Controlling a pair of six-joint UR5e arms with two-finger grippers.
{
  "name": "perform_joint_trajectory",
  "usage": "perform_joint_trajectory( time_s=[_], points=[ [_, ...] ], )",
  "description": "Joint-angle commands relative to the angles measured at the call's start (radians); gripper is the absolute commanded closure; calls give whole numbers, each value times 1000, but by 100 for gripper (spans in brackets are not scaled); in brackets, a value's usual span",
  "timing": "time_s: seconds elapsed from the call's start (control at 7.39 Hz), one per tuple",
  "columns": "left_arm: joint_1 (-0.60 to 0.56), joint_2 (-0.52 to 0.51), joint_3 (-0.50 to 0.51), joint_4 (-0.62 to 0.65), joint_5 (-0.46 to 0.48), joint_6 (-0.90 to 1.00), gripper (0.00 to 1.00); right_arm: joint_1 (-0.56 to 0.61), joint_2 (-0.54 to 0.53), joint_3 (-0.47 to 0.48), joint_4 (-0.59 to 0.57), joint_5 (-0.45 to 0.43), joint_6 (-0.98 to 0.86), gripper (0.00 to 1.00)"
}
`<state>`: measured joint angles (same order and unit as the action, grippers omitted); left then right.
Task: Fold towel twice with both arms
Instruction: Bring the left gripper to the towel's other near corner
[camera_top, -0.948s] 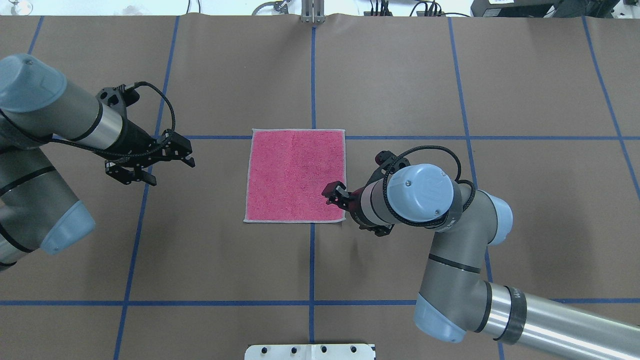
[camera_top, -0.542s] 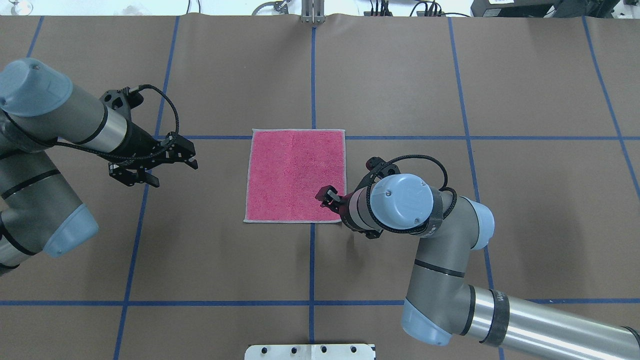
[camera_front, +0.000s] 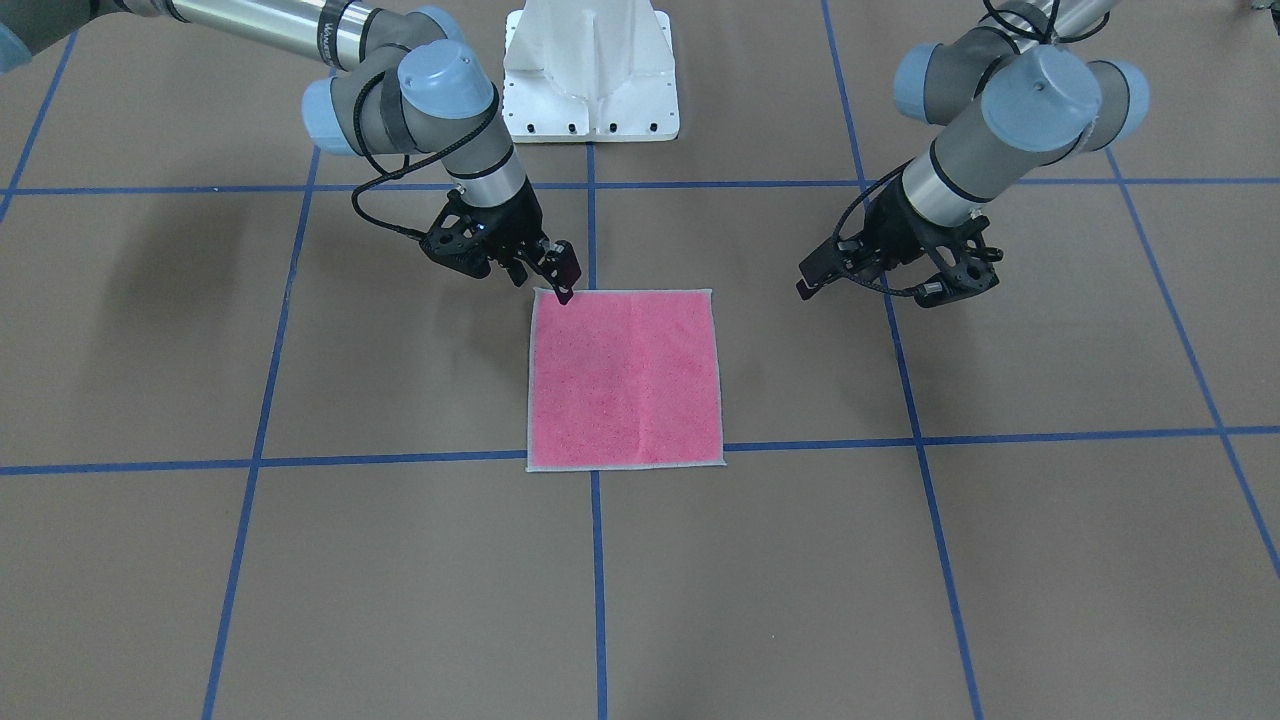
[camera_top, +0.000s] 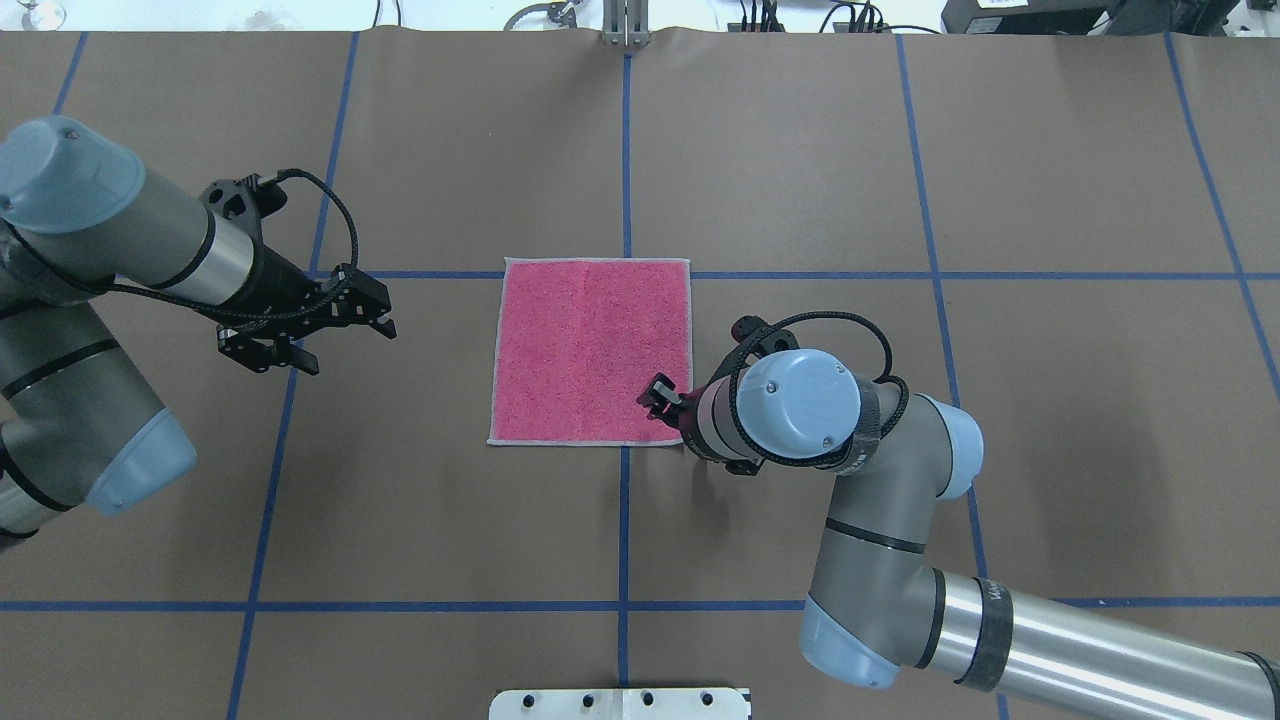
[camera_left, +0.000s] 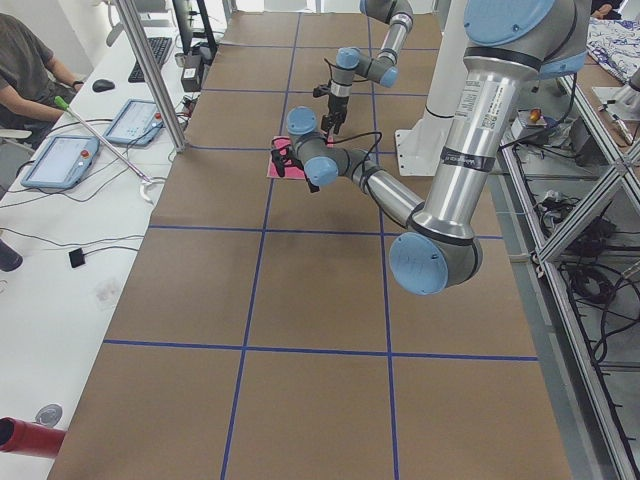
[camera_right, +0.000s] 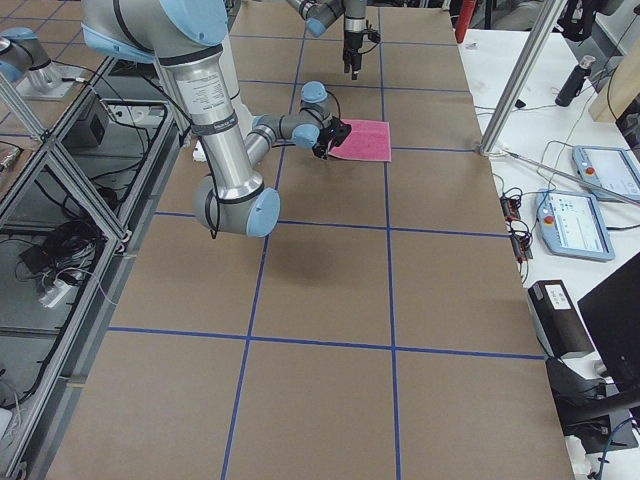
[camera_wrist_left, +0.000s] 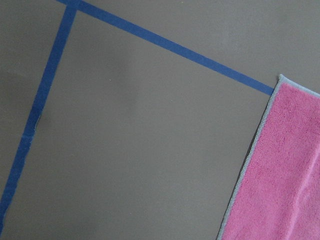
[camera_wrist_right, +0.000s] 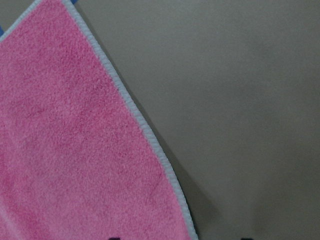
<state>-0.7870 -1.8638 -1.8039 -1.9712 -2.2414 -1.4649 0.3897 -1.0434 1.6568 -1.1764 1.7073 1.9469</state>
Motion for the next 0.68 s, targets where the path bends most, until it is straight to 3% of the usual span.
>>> perform_joint_trajectory(
  time_s=[0.0, 0.41, 0.54],
  points=[
    [0, 0, 0, 0, -1, 0, 0, 0, 0, 0, 1, 0, 24, 53],
    [0, -3, -2, 0, -1, -43, 0, 0, 0, 4, 1, 0, 35, 93],
    [0, -3, 0, 0, -1, -43, 0, 0, -1, 6, 1, 0, 37, 100]
  ],
)
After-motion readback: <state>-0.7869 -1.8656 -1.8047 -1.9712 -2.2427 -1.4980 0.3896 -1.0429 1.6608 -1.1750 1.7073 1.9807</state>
